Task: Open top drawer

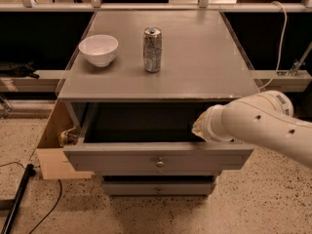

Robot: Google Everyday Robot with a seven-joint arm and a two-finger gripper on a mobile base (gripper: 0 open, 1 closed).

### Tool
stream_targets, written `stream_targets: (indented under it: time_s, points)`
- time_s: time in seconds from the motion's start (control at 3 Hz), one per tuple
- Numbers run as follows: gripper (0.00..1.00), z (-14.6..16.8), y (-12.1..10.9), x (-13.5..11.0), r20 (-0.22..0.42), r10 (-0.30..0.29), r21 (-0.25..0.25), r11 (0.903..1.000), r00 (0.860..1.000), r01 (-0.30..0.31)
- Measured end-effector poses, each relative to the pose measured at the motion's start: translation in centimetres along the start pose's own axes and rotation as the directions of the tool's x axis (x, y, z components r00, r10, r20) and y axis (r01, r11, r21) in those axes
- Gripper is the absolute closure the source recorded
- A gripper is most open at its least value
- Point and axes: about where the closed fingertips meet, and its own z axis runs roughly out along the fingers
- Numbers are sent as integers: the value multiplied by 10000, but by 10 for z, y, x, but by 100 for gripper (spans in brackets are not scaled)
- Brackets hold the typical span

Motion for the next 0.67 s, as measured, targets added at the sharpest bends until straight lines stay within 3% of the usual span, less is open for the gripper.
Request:
stream_targets:
  time_s: [0.67]
  points:
    - [100, 46, 19, 28, -245, -131, -48, 9999, 9996, 130]
